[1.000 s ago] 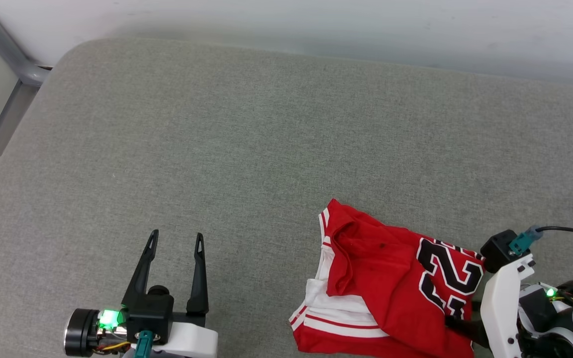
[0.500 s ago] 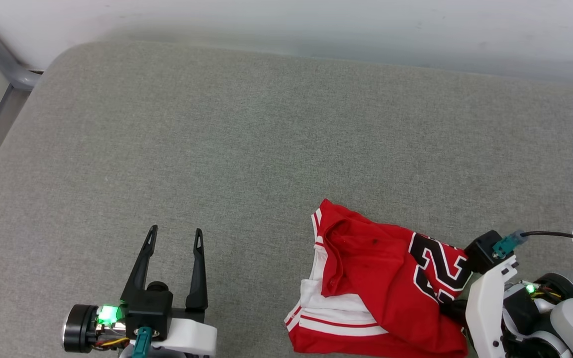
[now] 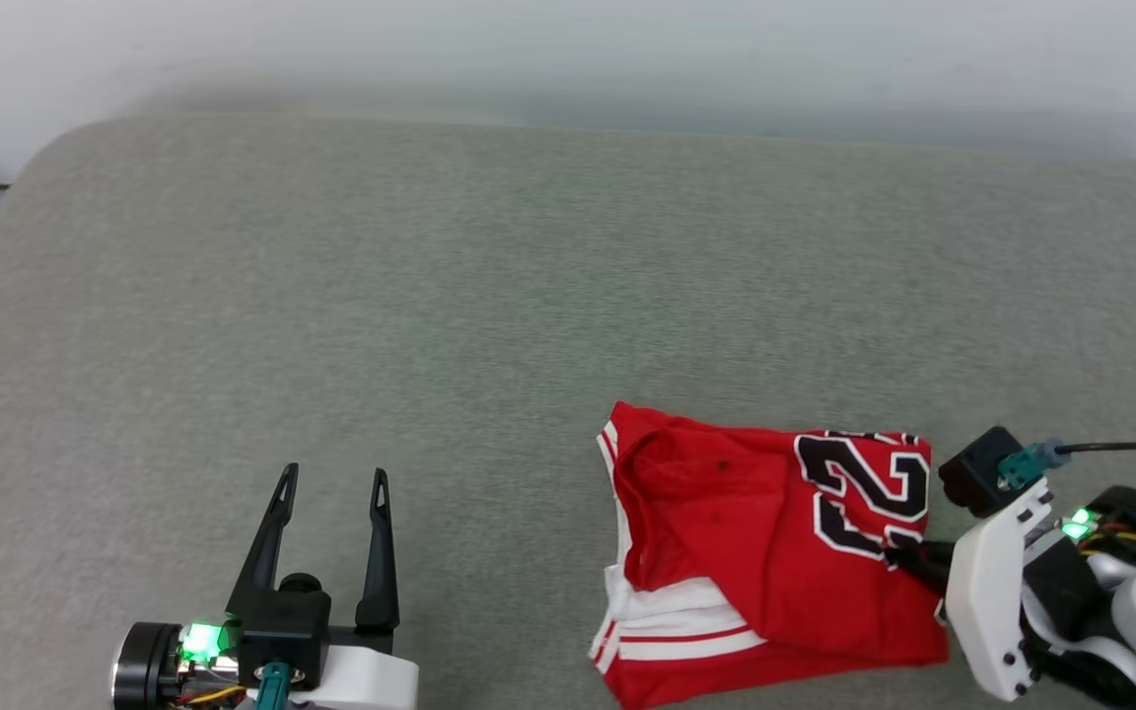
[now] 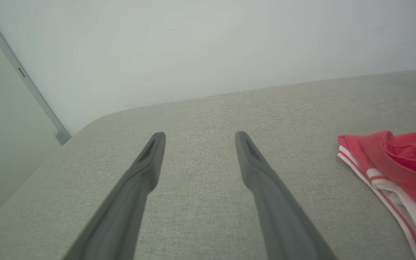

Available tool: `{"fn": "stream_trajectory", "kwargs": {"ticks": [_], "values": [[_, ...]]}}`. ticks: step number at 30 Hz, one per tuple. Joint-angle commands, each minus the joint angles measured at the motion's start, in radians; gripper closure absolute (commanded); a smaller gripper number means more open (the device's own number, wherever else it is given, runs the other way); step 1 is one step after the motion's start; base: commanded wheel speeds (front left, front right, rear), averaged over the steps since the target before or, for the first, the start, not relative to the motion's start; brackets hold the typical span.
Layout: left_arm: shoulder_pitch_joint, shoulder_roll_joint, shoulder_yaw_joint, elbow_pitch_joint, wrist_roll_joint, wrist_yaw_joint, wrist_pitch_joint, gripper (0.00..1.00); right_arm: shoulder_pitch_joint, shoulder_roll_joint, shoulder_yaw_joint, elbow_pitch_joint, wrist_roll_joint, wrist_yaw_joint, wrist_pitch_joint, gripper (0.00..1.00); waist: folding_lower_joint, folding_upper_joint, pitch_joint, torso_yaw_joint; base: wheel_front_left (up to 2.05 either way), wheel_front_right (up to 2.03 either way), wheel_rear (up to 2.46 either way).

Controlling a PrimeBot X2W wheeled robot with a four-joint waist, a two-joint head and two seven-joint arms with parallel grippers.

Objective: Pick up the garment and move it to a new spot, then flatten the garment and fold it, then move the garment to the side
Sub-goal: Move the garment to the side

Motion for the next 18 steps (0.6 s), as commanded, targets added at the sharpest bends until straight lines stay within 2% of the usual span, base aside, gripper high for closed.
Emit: {"fn": "stream_trajectory", "kwargs": {"ticks": [1,13,18], "values": [[0.004,0.006,0.002,-0.002,0.003,0.001,-0.002,0.00,-0.026,-0.019,-0.001,-0.003,-0.013,-0.002,-0.012,1.00,-0.0001,0.0000,0.001,-0.044,0.00,0.00,0.00],[-0.029,0.037,0.015,-0.017,0.011,-0.001,-0.002,0.00,-0.083,-0.076,-0.057,0.028,-0.066,-0.002,-0.081,1.00,-0.0001,0.0000,0.051,-0.230,0.00,0.00,0.00],[-0.039,0.046,0.017,-0.025,0.017,0.007,-0.002,0.00,-0.102,-0.073,-0.078,0.050,-0.077,-0.002,-0.112,1.00,-0.0001,0.0000,0.075,-0.268,0.00,0.00,0.00]]}}
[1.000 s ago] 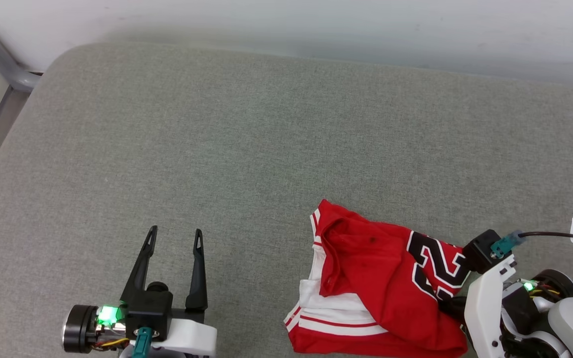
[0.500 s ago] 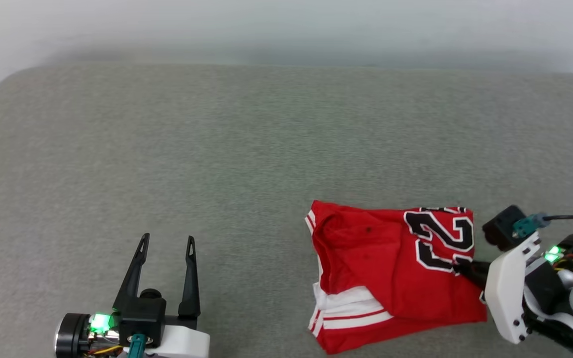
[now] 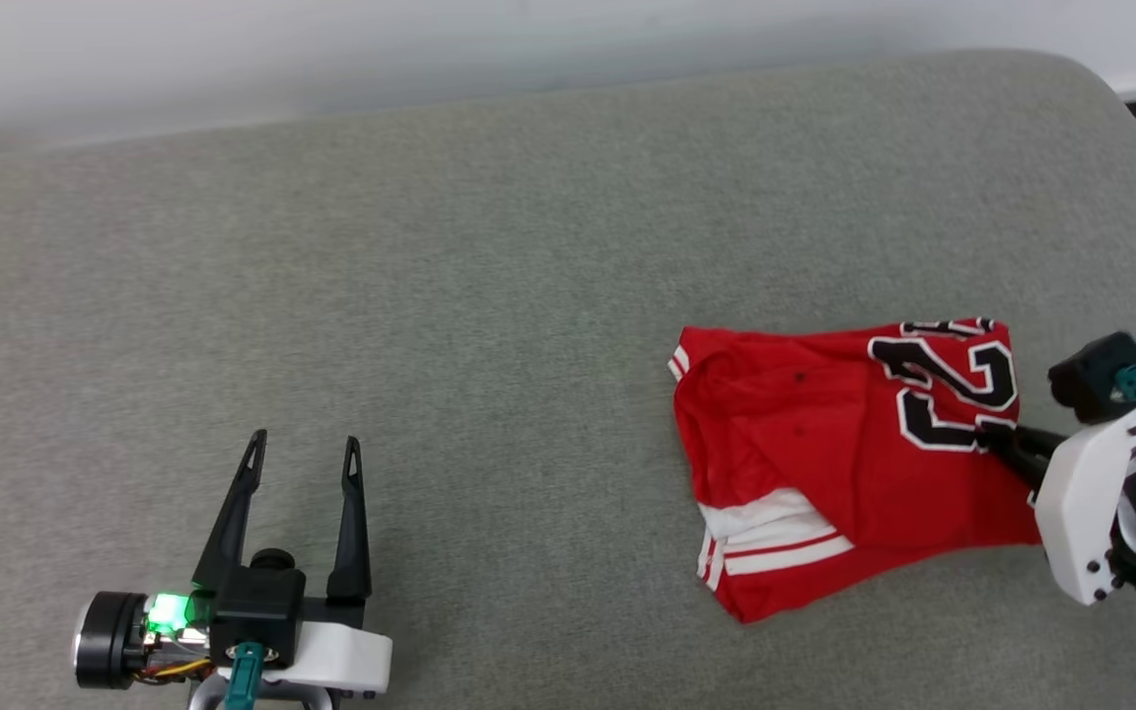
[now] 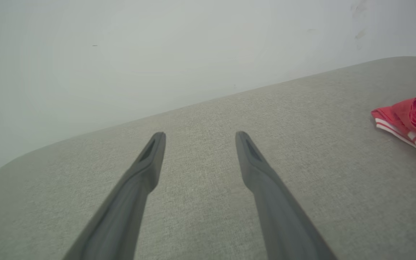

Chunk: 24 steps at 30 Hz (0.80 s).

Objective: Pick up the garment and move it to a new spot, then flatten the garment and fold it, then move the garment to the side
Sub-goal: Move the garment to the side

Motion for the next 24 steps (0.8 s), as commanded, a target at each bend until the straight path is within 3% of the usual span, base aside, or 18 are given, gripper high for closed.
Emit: {"fn": "stream_trajectory", "kwargs": {"ticks": [1,9,24], "values": [[-0.010,0.004,0.001,-0.003,0.004,0.004,-0.002,0.00,-0.019,0.005,-0.006,0.002,-0.004,-0.002,-0.008,1.00,0.0000,0.0000,0.023,-0.023,0.00,0.00,0.00],[-0.057,0.027,-0.003,-0.025,0.012,0.004,-0.002,0.00,-0.085,0.005,-0.078,0.059,-0.016,-0.002,-0.050,1.00,0.0000,0.0000,0.099,-0.032,0.00,0.00,0.00],[-0.185,0.075,-0.015,-0.087,0.033,0.022,-0.002,0.00,-0.242,-0.054,-0.395,0.331,-0.051,-0.002,-0.061,1.00,0.0000,0.0000,0.335,0.003,0.00,0.00,0.00]]}}
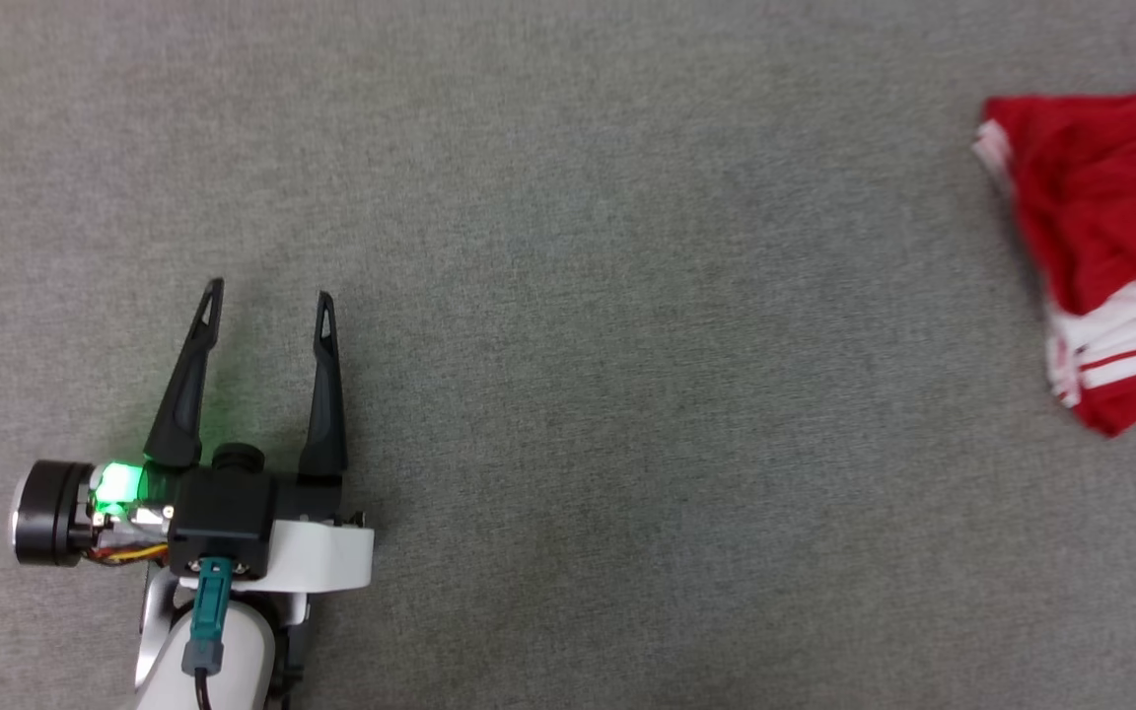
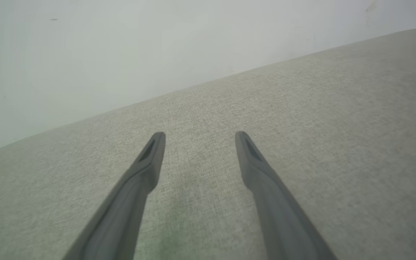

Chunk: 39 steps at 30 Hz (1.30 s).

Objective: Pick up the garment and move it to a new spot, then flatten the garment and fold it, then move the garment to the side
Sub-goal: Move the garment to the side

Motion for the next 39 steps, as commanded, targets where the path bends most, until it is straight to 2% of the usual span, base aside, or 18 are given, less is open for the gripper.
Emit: {"fn": "stream_trajectory", "kwargs": {"ticks": [1,9,15,16,17,22,27,33,39], "values": [[-0.016,0.005,-0.001,-0.006,0.007,0.007,-0.002,0.00,-0.023,-0.012,-0.022,0.018,-0.005,-0.002,-0.003,1.00,-0.0001,0.0000,0.036,0.012,0.00,0.00,0.00],[-0.048,0.020,-0.023,-0.034,0.012,0.026,-0.002,0.00,-0.078,-0.041,-0.172,0.145,-0.058,-0.002,-0.015,1.00,-0.0001,0.0000,0.087,0.026,0.00,0.00,0.00],[-0.045,0.028,-0.032,-0.045,0.005,0.044,-0.001,0.00,-0.102,-0.021,-0.229,0.204,-0.093,-0.002,-0.038,1.00,-0.0001,0.0000,0.088,0.031,0.00,0.00,0.00],[-0.045,0.028,-0.034,-0.046,0.004,0.045,-0.001,0.00,-0.105,-0.013,-0.234,0.211,-0.099,-0.002,-0.044,0.63,-0.0001,0.0000,0.085,0.032,0.00,0.00,0.00],[-0.044,0.029,-0.037,-0.045,0.003,0.050,-0.001,0.00,-0.106,0.003,-0.234,0.213,-0.100,-0.002,-0.050,0.00,-0.0001,0.0000,0.081,0.033,0.00,0.00,0.00],[-0.036,0.026,-0.052,-0.038,-0.004,0.062,-0.001,0.00,-0.092,0.027,-0.241,0.225,-0.123,-0.002,-0.094,0.00,-0.0001,0.0000,0.047,0.040,0.00,0.00,0.00],[-0.010,0.020,-0.060,-0.026,-0.016,0.073,-0.002,0.00,-0.063,0.035,-0.241,0.200,-0.169,-0.002,-0.197,0.00,-0.0001,0.0000,-0.029,0.053,0.00,0.00,0.00],[0.053,0.014,-0.058,-0.006,-0.040,0.087,-0.002,0.00,-0.016,0.078,-0.226,0.094,-0.235,-0.002,-0.349,0.00,-0.0001,0.0000,-0.146,0.066,0.00,0.00,0.00],[0.112,0.005,-0.053,0.011,-0.065,0.089,-0.002,0.00,0.053,0.157,-0.232,-0.056,-0.299,-0.002,-0.469,0.00,-0.0001,0.0000,-0.246,0.092,0.00,0.00,0.00]]}}
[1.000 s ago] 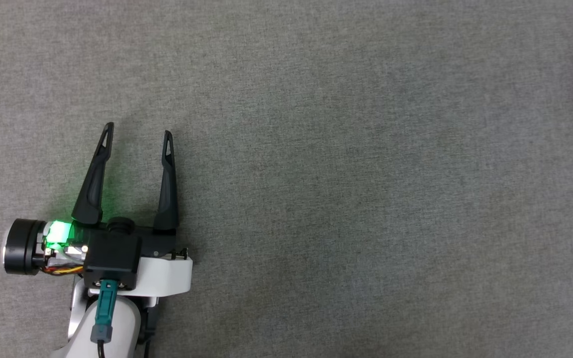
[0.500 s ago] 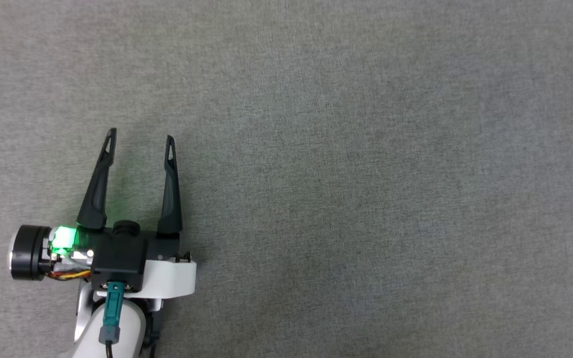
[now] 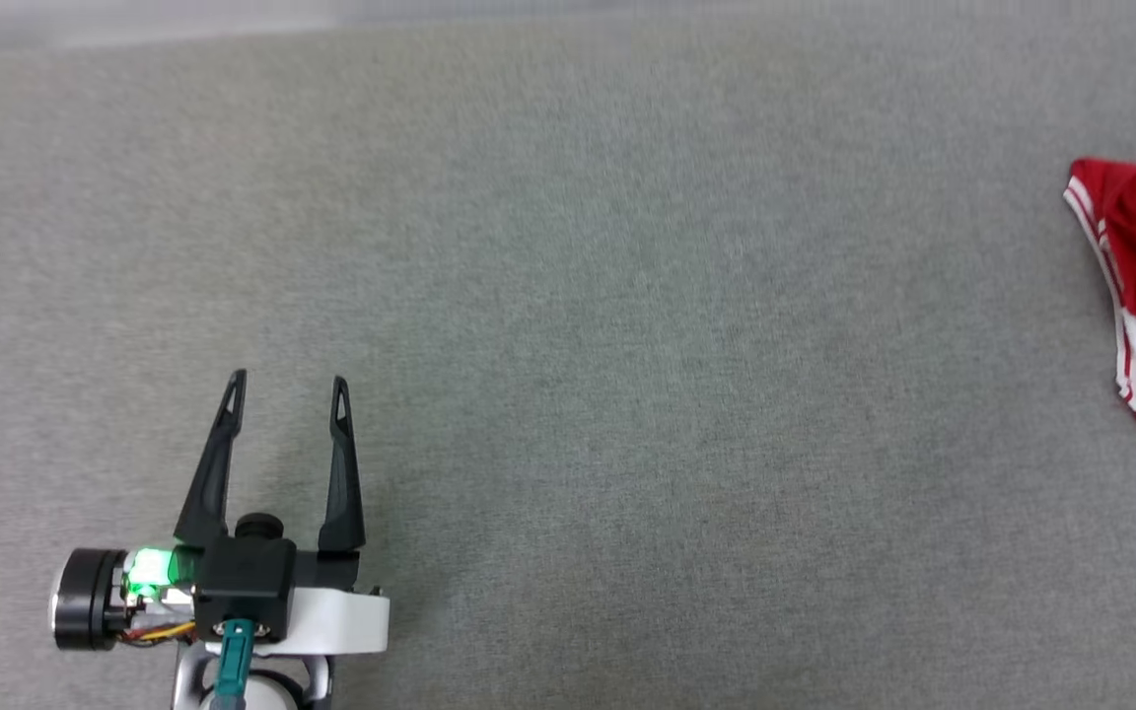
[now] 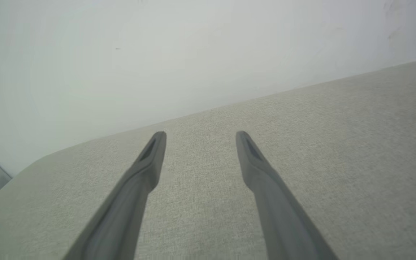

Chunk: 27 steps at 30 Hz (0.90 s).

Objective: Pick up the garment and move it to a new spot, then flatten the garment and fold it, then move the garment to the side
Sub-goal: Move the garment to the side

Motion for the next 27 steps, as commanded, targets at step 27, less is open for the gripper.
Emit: {"fn": "stream_trajectory", "kwargs": {"ticks": [27], "values": [[0.133,-0.056,0.061,0.085,-0.038,-0.073,-0.002,0.00,0.539,0.465,0.026,-0.479,-0.178,-0.001,-0.152,0.00,0.0001,0.0000,-0.266,0.131,0.00,0.00,0.00]]}}
